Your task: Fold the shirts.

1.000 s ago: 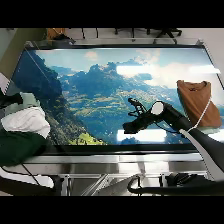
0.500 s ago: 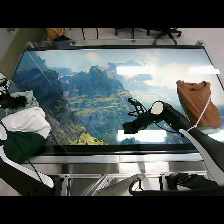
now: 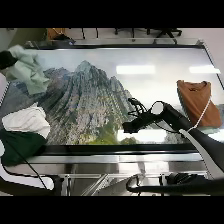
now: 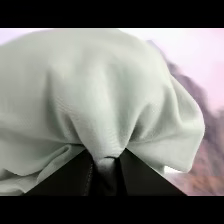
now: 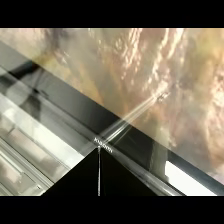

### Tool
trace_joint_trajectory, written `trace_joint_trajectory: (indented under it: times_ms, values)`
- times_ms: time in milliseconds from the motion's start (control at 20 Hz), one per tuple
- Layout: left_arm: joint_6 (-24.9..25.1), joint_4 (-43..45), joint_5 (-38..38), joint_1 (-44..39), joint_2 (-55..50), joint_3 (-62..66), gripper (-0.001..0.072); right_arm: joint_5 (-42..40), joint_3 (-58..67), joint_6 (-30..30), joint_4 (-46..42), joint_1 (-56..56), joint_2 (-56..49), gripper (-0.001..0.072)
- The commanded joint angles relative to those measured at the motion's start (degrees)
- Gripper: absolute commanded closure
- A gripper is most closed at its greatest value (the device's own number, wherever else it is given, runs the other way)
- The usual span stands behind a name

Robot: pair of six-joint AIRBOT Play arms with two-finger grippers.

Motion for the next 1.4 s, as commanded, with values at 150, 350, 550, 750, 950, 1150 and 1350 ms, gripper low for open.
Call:
trace_joint_trajectory:
  times_ms: [150,350,550,750,950,1150,1350]
  values:
    - [-0.96,-7.08,-9.44,-18.23,14.4,-17.59,0.0689,-0.37,-0.02,0.04,5.77,0.09,-0.48,0.0698]
    - [-2.16,-6.99,-0.61,-32.96,16.63,-31.08,0.0684,3.15,-0.02,0.02,7.78,0.07,-0.59,0.0698]
    - [-5.46,-7.02,5.25,-39.93,14.58,-34.58,0.007,5.25,1.27,0.0,8.66,-2.16,-0.52,0.0697]
    - [-9.09,-6.54,-4.22,-32.3,14.64,-29.92,0.0028,14.88,7.02,-2.95,8.61,-12.37,-0.09,0.0437]
    - [-10.01,-6.54,-16.72,-22.67,17.22,-37.42,0.0028,16.22,8.02,-5.79,8.13,-23.37,0.42,0.0112]
    - [-6.91,-7.04,-1.95,-23.12,24.59,-61.4,0.0027,12.13,8.0,-9.07,7.52,-24.74,-1.99,0.0114]
    - [-6.03,-7.28,17.09,-30.36,23.52,-75.08,0.0046,7.21,7.98,-10.54,8.04,-22.23,-7.08,0.0197]
